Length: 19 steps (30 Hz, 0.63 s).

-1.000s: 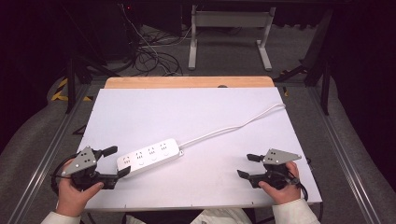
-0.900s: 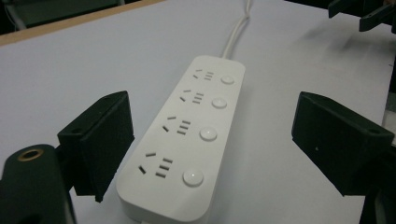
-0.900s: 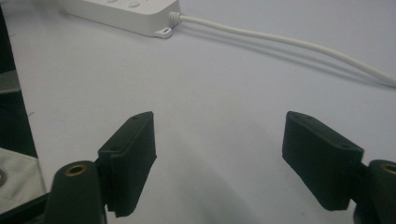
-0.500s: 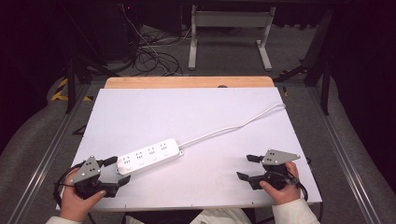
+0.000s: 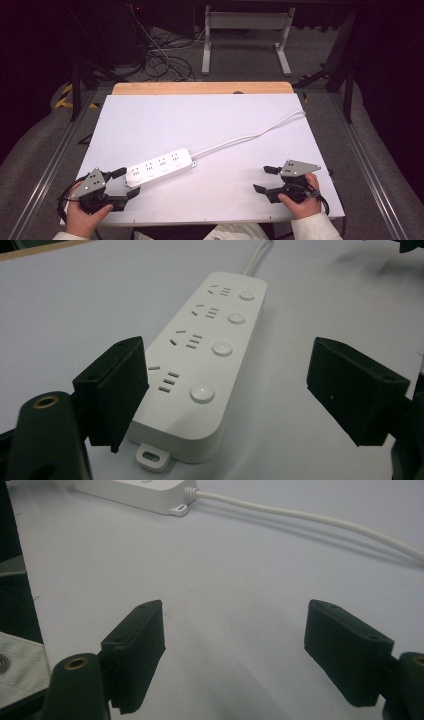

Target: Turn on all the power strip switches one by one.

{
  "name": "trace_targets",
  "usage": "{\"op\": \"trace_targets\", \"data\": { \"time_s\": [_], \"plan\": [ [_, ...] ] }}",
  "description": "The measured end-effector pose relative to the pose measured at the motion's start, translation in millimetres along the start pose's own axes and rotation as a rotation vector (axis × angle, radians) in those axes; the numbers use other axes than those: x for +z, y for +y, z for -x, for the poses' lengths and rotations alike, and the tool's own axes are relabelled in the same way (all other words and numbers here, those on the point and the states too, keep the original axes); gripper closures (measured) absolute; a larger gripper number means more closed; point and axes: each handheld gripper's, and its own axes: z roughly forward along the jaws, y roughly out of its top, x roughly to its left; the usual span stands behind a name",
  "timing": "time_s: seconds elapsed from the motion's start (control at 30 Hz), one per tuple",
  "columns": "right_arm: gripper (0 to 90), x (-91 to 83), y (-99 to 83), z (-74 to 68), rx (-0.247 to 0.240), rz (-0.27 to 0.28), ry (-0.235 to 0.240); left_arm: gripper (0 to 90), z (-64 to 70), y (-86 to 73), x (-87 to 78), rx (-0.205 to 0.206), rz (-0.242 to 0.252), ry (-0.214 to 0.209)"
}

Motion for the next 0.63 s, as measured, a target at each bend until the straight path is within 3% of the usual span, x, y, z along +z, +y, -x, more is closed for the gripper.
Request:
{"op": "trace_targets", "data": {
  "time_s": [0.27, 0.63],
  "plan": [
    [25.0, -0.7, -0.6, 0.9, 0.003, 0.004, 0.000, 16.9, -1.3, -0.5, -2.1, -0.044, 0.025, 0.013],
    [24.6, -0.2, -0.2, 0.3, 0.007, 0.005, -0.002, 14.2, -0.8, -0.2, -3.4, -0.004, 0.016, 0.042]
  ]
}}
